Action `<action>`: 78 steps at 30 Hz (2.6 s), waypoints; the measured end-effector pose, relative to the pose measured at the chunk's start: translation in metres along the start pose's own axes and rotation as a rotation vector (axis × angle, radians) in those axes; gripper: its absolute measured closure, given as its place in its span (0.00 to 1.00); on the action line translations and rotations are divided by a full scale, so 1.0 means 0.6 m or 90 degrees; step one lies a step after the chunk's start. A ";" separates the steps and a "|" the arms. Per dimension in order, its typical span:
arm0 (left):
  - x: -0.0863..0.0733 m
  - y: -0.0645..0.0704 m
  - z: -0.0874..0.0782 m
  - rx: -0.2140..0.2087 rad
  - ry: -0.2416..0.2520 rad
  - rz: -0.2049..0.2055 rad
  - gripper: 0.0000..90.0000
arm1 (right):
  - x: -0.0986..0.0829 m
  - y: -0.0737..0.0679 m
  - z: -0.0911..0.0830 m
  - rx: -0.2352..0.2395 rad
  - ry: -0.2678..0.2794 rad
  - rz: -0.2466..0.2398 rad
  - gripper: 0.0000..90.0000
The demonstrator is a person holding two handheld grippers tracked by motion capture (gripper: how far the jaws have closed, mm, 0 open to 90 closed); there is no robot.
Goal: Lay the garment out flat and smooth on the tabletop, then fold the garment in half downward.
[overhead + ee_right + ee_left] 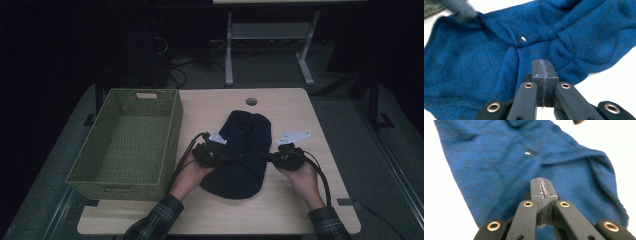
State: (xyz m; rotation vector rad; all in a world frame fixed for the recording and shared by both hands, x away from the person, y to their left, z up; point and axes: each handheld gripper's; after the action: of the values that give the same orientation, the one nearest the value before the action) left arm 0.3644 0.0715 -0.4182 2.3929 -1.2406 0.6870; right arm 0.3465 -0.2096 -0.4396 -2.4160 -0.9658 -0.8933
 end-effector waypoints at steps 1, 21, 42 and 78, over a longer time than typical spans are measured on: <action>0.000 0.000 0.000 0.000 0.000 0.000 1.00 | 0.000 0.000 0.000 0.000 0.000 0.000 1.00; 0.008 -0.081 0.064 0.079 -0.062 -0.070 1.00 | -0.021 -0.022 0.036 -0.060 -0.091 -0.031 1.00; -0.042 -0.009 0.041 0.003 -0.055 -0.003 1.00 | -0.063 -0.024 -0.006 -0.051 -0.098 -0.013 1.00; -0.056 0.053 0.033 -0.086 -0.046 0.031 0.72 | -0.118 -0.050 -0.066 -0.019 -0.079 -0.003 0.73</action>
State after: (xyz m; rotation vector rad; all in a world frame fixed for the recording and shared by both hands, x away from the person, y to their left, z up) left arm 0.3264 0.0660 -0.4508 2.3025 -1.3335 0.5168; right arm 0.2691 -0.2440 -0.4557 -2.5203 -1.0097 -0.7720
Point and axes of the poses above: each handheld gripper's, and its own axes: z roughly forward along the jaws, x roughly out of its top, y roughly to its right, and after that the axes turned 4 degrees about -y, right-handed
